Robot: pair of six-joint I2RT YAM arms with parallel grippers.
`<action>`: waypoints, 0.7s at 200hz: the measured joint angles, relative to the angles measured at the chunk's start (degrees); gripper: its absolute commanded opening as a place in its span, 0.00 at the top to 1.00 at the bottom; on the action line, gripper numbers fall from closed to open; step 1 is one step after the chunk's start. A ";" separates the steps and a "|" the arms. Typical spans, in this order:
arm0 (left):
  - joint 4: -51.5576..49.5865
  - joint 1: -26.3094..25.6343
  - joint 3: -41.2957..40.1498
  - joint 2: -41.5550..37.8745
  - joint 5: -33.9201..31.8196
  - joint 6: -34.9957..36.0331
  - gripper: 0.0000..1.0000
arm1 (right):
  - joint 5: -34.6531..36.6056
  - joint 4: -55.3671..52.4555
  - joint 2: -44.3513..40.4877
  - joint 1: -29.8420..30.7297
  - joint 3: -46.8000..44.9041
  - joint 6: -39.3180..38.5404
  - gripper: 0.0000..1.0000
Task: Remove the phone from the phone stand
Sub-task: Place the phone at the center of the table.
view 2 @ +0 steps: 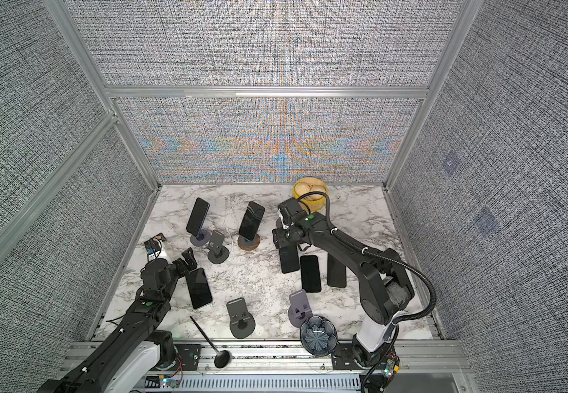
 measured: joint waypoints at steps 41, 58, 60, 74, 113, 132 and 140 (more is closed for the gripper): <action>-0.74 0.00 0.00 -0.74 0.00 0.00 0.00 | 0.28 1.42 2.05 4.00 -3.26 3.08 0.30; -1.18 0.00 0.00 -1.18 0.00 0.02 0.00 | 0.28 1.64 2.78 5.11 -4.42 3.80 0.30; -1.20 0.00 0.00 -1.20 0.00 0.02 0.01 | 0.28 1.66 2.86 5.29 -4.55 3.96 0.30; -1.27 0.00 0.00 -1.51 0.00 0.02 0.01 | 0.33 1.84 3.23 6.12 -5.60 4.79 0.30; -1.25 0.00 -0.09 -1.60 0.00 0.02 0.01 | 0.26 2.08 3.74 7.15 -8.22 6.21 0.29; -1.25 0.00 -0.09 -1.44 0.00 0.04 0.00 | 0.48 2.08 3.72 7.32 -9.16 6.60 0.29; -1.25 0.00 -0.09 -1.40 0.00 0.04 0.00 | 0.72 2.05 3.72 7.45 -9.70 6.58 0.30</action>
